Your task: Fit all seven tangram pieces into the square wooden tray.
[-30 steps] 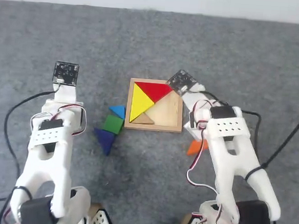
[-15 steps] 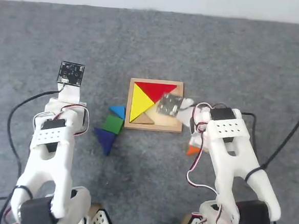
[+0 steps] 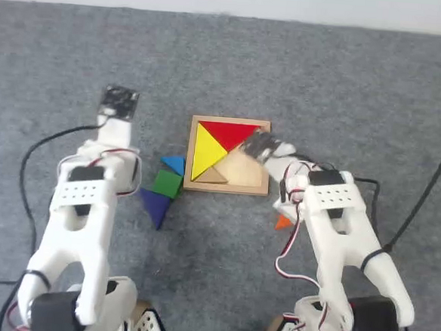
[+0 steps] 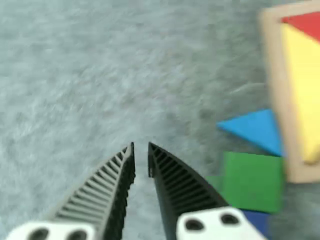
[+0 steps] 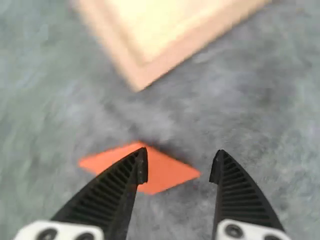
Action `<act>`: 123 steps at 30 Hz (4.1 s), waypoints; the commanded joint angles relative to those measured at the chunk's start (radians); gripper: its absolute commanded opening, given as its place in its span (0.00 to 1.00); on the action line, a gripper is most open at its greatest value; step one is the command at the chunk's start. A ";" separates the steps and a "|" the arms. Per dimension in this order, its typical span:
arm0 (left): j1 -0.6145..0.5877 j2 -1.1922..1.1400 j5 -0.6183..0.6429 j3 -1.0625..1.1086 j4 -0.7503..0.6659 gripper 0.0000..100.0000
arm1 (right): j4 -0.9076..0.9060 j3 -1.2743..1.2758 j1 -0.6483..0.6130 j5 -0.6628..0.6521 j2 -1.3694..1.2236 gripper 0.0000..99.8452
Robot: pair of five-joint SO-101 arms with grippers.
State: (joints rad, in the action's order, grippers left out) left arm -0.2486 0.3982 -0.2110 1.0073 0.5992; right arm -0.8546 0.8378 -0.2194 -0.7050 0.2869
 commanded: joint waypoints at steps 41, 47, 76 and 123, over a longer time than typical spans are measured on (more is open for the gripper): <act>0.164 0.232 0.411 -0.050 0.516 0.23 | 0.219 0.071 0.087 0.094 -0.012 0.22; 0.130 0.181 0.446 -0.022 0.514 0.24 | 0.219 0.072 0.085 0.094 -0.012 0.22; 0.101 -0.296 0.422 -0.154 0.479 0.16 | 0.220 0.075 0.085 0.094 -0.012 0.22; 0.091 0.393 -0.327 -0.110 0.816 0.14 | 0.219 0.075 0.085 0.094 -0.012 0.22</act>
State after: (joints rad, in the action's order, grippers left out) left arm -0.1458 0.6498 -0.1956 0.8984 1.3433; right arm -0.6460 0.9160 -0.1427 -0.6206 0.2716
